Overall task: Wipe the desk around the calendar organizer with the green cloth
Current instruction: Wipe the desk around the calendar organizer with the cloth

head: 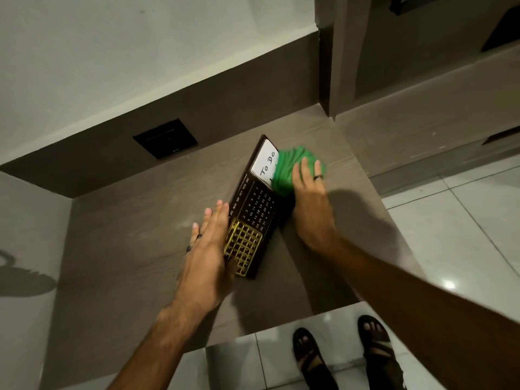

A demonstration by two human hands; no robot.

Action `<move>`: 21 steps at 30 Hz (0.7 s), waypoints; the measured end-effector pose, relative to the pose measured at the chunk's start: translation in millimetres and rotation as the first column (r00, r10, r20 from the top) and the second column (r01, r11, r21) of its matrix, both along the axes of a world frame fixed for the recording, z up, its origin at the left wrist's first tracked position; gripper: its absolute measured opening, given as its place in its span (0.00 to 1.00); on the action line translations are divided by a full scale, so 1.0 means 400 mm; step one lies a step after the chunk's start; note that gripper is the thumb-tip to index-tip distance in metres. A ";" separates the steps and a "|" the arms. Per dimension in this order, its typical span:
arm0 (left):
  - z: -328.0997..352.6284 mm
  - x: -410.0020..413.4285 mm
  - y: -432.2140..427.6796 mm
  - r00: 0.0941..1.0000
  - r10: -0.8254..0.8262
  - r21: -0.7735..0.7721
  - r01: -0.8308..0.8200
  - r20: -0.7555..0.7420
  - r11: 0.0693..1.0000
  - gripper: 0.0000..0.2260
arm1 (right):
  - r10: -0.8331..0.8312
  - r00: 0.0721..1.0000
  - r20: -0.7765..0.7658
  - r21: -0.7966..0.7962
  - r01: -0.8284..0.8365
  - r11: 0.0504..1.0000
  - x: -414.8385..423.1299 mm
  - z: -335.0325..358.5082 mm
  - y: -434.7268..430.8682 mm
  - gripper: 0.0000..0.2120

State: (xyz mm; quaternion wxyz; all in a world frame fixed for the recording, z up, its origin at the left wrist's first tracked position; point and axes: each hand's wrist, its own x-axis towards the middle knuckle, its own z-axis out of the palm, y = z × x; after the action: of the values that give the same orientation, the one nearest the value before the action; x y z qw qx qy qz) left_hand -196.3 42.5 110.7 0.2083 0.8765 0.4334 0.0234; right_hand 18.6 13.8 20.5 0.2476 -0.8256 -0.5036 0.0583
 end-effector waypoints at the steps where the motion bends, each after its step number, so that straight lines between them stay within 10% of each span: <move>1: 0.001 0.004 -0.002 1.000 0.001 0.008 -0.001 0.000 1.000 0.49 | 0.064 0.998 0.003 0.000 -0.064 0.998 -0.049 -0.013 -0.042 0.33; 5: -0.001 0.006 -0.006 1.000 0.004 0.020 -0.004 -0.006 1.000 0.50 | 0.296 0.955 0.016 -0.026 -0.296 0.955 -0.090 -0.035 -0.119 0.38; 13: -0.007 0.007 0.003 0.999 0.036 0.013 -0.036 0.000 0.999 0.52 | -0.109 0.979 -0.173 -0.028 0.106 0.994 0.038 0.010 0.049 0.35; 21: 0.016 0.020 -0.012 0.997 0.052 -0.022 -0.051 0.064 0.998 0.45 | 0.448 0.894 0.011 -0.055 -0.447 0.893 -0.234 -0.039 -0.236 0.46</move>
State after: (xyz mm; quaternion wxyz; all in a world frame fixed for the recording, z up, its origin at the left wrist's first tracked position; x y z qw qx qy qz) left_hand -188.4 37.8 117.1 0.2302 0.8617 0.4491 0.0526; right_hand -75.0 -80.4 4.8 0.2005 -0.6944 -0.6811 0.1168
